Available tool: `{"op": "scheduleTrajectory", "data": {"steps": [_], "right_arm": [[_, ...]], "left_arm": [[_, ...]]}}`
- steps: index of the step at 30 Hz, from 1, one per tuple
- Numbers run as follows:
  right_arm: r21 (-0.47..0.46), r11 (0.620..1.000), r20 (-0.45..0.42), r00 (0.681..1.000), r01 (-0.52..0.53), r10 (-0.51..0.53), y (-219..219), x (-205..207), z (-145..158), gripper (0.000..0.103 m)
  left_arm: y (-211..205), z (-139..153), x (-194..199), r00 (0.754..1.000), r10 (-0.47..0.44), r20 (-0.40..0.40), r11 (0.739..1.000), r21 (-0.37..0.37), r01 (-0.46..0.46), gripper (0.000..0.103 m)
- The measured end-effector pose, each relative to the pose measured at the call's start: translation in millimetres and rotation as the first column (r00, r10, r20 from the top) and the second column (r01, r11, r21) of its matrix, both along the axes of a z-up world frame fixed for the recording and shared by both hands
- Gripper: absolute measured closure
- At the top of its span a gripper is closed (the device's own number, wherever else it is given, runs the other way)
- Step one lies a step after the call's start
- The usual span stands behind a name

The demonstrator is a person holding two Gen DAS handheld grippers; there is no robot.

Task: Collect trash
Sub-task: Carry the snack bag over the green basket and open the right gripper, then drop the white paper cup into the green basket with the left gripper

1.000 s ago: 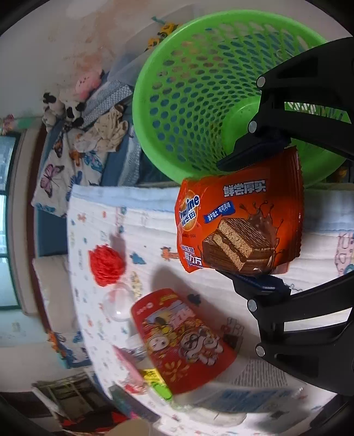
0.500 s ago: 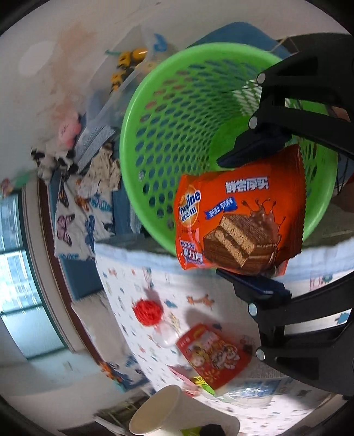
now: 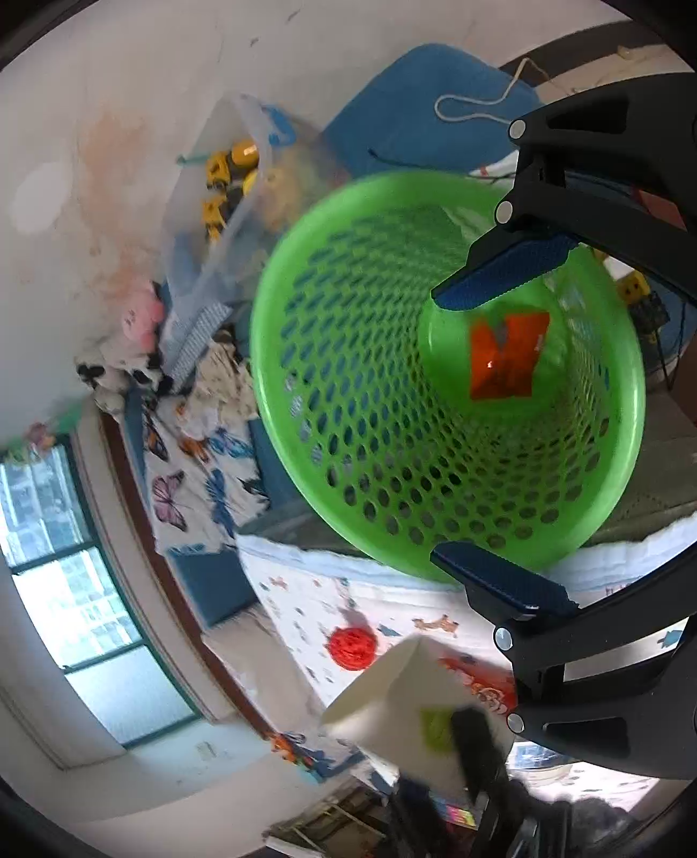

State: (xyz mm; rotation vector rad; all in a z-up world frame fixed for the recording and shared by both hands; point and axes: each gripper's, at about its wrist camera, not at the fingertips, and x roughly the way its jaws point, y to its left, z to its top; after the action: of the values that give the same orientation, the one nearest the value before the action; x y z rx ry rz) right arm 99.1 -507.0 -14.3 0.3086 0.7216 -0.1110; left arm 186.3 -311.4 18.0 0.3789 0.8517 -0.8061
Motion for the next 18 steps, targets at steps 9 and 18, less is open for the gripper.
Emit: {"op": "scheduleTrajectory", "data": {"steps": [9,18], "right_arm": [[0.051,0.996,0.036,0.997,0.071,-0.073,-21,-32,1,0.015],[0.069,0.994,0.046,0.995,0.081,-0.084,-23,-46,-1,0.015]], "left_arm": [[-41,-25,0,0.999,-0.036,-0.035,0.996,0.074,0.039,0.043],[-51,-27,-5,0.998,-0.044,-0.035,0.998,0.053,0.046,0.025]]}}
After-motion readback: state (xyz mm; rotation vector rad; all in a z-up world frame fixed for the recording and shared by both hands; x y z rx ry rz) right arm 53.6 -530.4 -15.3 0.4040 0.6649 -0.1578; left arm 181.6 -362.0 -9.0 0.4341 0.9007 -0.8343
